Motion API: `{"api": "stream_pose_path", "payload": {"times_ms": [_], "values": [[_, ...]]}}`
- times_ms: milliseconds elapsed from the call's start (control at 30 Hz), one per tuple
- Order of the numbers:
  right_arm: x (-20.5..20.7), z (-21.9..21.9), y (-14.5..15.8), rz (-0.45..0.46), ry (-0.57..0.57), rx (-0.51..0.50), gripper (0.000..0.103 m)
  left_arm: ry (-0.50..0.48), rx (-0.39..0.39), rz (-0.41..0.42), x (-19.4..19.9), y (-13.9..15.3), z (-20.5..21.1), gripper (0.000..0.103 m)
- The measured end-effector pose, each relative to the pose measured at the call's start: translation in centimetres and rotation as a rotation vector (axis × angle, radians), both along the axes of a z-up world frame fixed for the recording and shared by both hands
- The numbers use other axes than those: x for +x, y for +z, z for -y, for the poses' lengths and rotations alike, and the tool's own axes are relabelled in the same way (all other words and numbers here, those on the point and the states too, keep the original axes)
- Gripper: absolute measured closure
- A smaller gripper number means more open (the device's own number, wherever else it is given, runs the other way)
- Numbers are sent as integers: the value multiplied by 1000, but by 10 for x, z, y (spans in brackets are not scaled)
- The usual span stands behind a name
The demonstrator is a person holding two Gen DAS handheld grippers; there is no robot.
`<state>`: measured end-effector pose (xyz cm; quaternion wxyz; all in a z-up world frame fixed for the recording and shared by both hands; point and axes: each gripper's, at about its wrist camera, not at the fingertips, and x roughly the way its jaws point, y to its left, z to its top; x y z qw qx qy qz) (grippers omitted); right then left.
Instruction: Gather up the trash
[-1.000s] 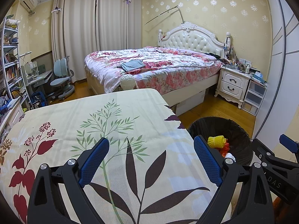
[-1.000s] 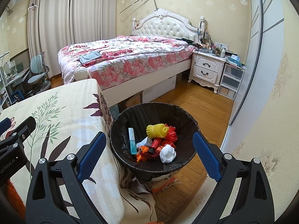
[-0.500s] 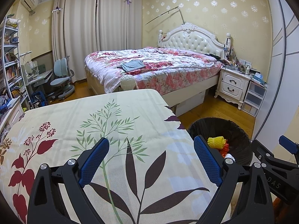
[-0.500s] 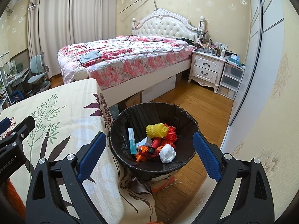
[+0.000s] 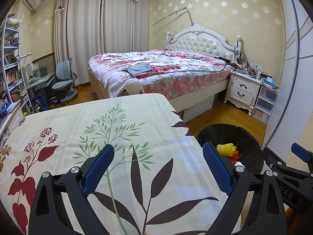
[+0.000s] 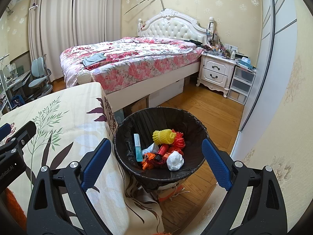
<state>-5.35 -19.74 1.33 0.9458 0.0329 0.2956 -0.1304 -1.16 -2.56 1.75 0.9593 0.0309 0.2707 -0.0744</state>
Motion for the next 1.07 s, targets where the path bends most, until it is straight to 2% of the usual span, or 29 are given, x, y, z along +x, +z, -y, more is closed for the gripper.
{"api": "stream_pose_path", "payload": {"times_ms": [300,667,1067], "values": [[0,0,0,0,0,-1,11,-9,14,29,-11,4,13,12],[0,0,-1,-1,1,-1,11,-13,3,23,-10,2,16,12],[6,-11,-7,-11,32,-2,11,35,-6,-16,5,-1,-8,12]]}}
